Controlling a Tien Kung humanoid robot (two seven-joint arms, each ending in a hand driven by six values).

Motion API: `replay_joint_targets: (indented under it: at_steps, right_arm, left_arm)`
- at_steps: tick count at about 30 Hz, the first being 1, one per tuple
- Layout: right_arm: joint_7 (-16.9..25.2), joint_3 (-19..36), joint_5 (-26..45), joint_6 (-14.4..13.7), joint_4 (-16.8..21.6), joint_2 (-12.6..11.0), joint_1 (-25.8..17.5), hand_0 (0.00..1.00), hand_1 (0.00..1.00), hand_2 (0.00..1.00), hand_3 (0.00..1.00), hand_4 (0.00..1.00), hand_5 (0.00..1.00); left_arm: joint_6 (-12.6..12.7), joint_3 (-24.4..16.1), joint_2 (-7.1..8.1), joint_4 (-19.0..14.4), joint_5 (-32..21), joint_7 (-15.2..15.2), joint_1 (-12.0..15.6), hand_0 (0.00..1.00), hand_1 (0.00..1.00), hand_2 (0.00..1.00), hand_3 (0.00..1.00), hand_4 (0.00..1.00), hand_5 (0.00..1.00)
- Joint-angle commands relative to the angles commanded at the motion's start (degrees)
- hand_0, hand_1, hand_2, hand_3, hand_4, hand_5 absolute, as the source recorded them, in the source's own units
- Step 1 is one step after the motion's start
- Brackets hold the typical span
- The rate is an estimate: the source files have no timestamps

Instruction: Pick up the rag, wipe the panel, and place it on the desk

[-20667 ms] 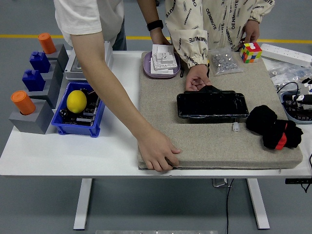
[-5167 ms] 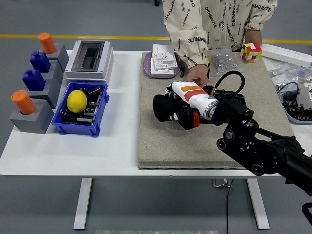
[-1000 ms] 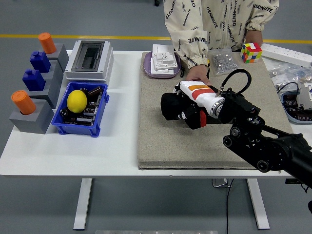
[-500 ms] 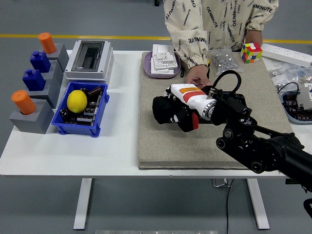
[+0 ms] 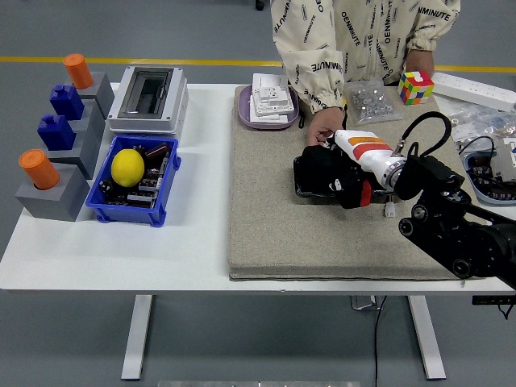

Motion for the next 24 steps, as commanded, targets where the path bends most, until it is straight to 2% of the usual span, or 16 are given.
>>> replay_joint_targets:
  at_steps: [12, 17, 24]
  right_arm:
    - [0.1, 4.8, -0.3, 0.2, -1.9, -6.3, -2.8, 0.264, 0.341, 0.424, 0.424, 0.993, 0.032]
    - [0.1, 7.5, -0.9, 0.4, -1.5, -9.7, -5.0, 0.264, 0.34, 0.424, 0.424, 0.993, 0.031]
    - [-0.1, 11.2, -1.8, 0.5, -1.4, -12.8, -7.6, 0.264, 0.34, 0.424, 0.424, 0.993, 0.033]
  left_arm:
    - [0.0, -0.4, -0.39, 0.0, -0.2, -0.1, -0.2, 0.642, 0.691, 0.733, 0.566, 0.592, 0.467]
    - [0.0, -0.6, -0.53, 0.0, -0.2, -0.1, -0.1, 0.643, 0.691, 0.733, 0.565, 0.592, 0.468]
    - [0.1, -0.8, -0.65, 0.0, 0.0, 0.0, 0.0, 0.643, 0.691, 0.733, 0.565, 0.592, 0.468]
